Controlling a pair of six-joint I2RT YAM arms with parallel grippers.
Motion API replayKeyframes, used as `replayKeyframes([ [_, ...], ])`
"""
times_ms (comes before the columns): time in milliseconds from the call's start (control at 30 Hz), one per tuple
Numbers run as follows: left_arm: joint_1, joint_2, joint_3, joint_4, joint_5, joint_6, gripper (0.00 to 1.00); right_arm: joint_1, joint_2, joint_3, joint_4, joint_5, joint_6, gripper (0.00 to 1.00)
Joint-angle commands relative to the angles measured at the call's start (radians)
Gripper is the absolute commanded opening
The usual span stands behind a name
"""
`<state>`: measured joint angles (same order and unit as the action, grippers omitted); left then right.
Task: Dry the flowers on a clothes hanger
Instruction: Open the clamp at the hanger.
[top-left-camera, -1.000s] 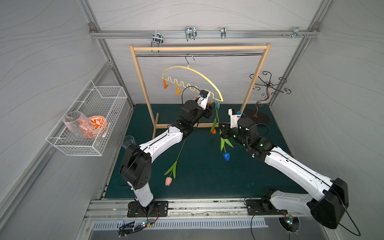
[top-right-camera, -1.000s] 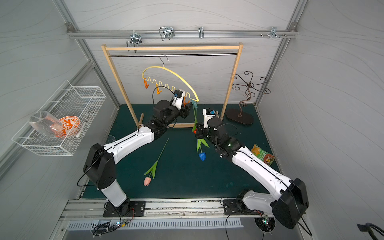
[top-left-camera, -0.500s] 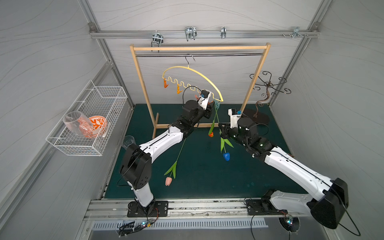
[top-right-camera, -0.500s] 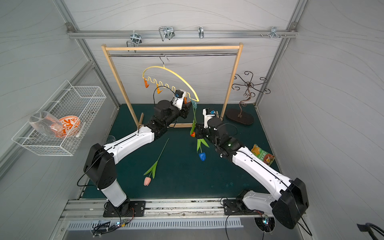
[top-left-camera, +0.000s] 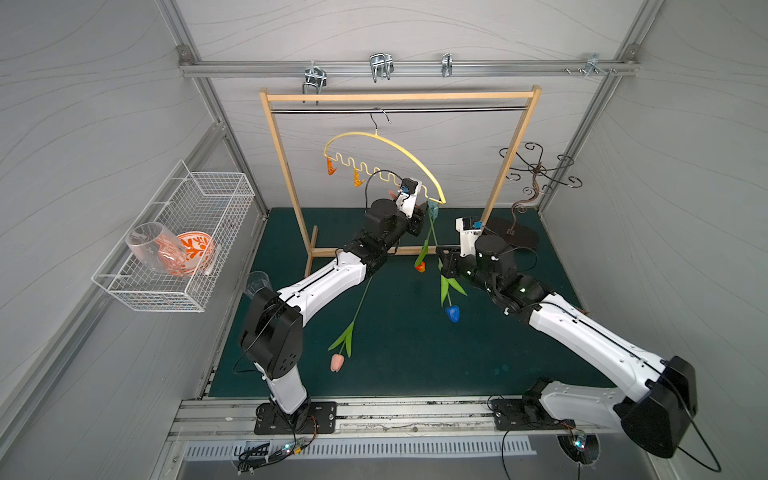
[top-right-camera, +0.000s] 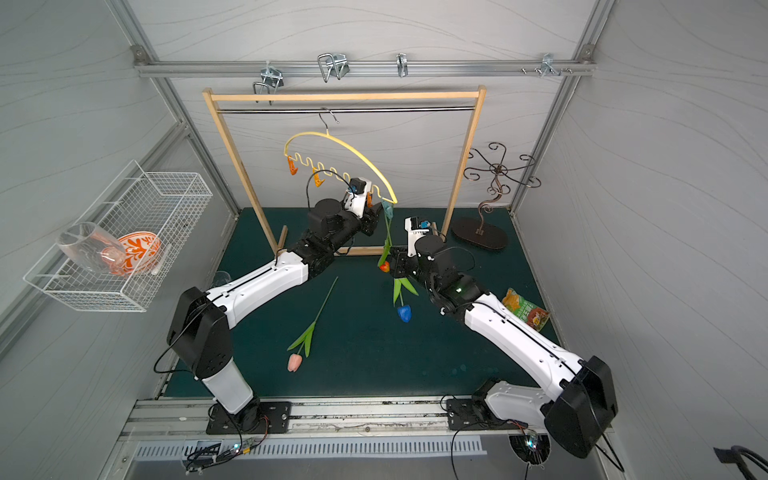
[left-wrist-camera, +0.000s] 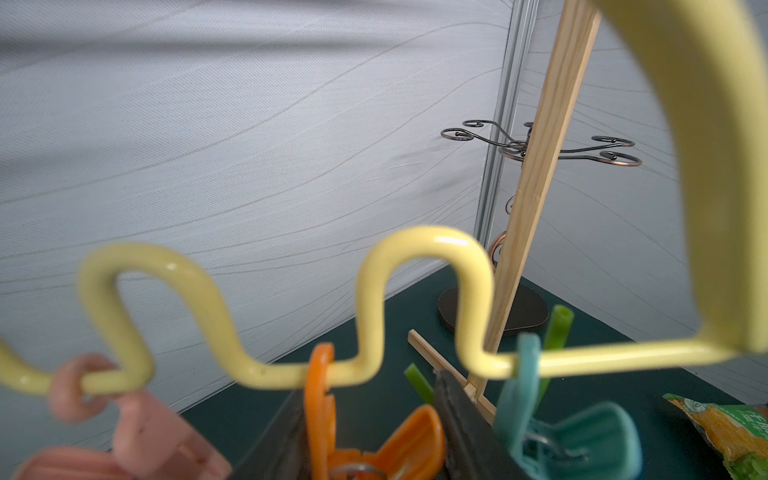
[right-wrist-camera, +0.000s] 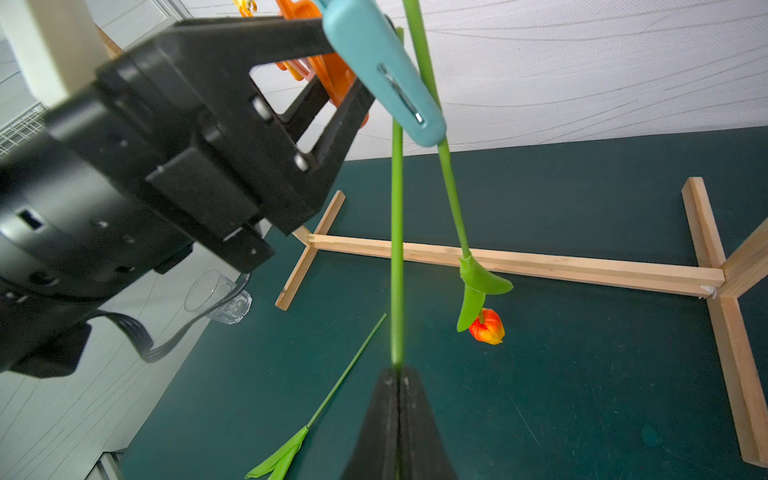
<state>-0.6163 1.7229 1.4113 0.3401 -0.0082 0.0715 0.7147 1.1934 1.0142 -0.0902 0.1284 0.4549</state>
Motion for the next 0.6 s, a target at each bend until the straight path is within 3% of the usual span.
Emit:
replayKeyframes([
  [0,-0.001,-0.032,0.049,0.047,-0.007,-0.013,0.46,-0.004,-0.004,0.018,0.0,-0.01,-0.001,0.0],
  [167,0.012,-0.038,0.039,0.065,0.005,-0.063,0.52,-0.004,0.0,0.018,0.0,-0.013,-0.003,0.0],
  [567,0.036,-0.052,0.022,0.108,0.015,-0.106,0.51,-0.004,0.008,0.021,0.003,-0.024,-0.002,0.0],
])
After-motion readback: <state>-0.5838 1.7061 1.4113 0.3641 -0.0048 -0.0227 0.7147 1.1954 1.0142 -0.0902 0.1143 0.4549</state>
